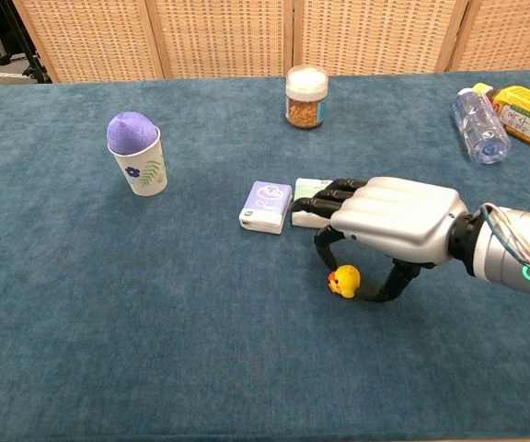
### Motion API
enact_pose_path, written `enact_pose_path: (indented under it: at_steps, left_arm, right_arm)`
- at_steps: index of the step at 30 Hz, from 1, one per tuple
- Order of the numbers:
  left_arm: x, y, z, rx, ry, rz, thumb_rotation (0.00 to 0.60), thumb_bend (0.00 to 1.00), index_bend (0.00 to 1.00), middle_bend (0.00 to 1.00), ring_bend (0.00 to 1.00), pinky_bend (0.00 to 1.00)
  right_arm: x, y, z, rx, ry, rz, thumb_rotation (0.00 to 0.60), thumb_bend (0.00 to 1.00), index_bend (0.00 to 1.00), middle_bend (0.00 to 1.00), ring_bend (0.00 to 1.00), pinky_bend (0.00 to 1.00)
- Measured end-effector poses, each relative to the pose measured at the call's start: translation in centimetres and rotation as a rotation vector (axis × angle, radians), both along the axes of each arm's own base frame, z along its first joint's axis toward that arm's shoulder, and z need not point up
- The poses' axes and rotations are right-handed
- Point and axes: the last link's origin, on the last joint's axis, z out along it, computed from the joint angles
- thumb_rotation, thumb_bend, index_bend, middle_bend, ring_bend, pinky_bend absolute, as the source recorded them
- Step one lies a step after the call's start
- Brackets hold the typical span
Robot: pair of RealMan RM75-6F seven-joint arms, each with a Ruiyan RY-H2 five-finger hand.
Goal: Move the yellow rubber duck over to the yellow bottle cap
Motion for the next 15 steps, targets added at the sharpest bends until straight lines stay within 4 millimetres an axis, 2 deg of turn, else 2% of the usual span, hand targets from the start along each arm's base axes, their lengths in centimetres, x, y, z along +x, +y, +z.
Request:
enact_pose_path:
  at_steps: [10,15]
  left_arm:
    - [0.0,0.0,-0.1,-0.007,0.002,0.002,0.600,0.21,0.00,0.00,0.00,0.00]
    - [0.0,0.0,-0.2,-0.016,0.003,0.003,0.600,0.21,0.00,0.00,0.00,0.00]
  right_arm:
    - [0.1,0.0,0.2,-0.010,-0.020,0.002,0.600,0.36,0.46,0.00,0.00,0.00]
    - [0.9,-0.9,1.9,-0.057,-0.064,0.000,0.600,0.37,0.46,0.00,0.00,0.00]
